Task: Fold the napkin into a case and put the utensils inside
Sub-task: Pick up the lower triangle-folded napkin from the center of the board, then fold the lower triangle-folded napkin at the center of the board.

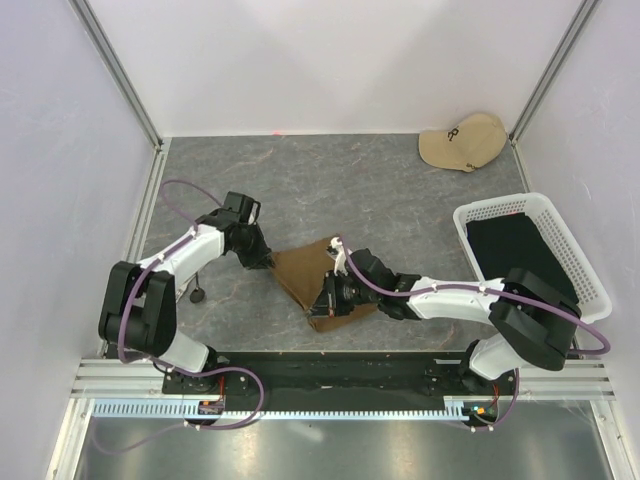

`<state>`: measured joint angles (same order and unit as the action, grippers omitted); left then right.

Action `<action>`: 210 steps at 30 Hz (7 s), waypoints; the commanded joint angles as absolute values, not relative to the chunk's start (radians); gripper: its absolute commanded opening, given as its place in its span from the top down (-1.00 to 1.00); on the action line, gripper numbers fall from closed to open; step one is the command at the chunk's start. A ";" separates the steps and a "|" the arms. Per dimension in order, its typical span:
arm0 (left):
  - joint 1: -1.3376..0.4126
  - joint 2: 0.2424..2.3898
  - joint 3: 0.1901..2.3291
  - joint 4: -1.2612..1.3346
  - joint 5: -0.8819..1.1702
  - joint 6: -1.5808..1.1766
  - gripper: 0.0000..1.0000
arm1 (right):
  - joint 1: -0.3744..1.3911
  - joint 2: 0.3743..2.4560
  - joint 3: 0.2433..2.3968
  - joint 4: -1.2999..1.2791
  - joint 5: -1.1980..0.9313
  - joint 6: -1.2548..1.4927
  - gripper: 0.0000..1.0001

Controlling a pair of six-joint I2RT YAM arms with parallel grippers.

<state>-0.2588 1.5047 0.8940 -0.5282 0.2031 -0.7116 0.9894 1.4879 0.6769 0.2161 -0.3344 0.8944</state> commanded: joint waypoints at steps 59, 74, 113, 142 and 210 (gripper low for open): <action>-0.437 1.512 0.692 0.075 0.414 -0.890 -0.49 | 0.798 1.313 0.445 0.149 -0.480 0.867 1.00; -0.436 1.556 0.603 0.166 0.445 -1.058 -0.40 | 0.798 1.289 0.446 0.141 -0.476 0.885 1.00; -0.502 1.454 0.388 0.431 0.360 -1.399 0.55 | 0.802 1.316 0.457 0.146 -0.472 0.874 1.00; -0.509 1.405 0.577 0.023 0.377 -1.114 0.96 | 0.641 1.673 0.969 -0.121 -0.451 0.604 1.00; -0.746 1.833 0.994 -0.023 0.299 -1.131 0.96 | 0.566 1.543 0.733 -0.190 -0.215 0.535 1.00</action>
<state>-0.7403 1.8126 0.9482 -0.0433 0.3222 -1.1500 0.5690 1.5597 0.7681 -0.1795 -0.2600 0.5499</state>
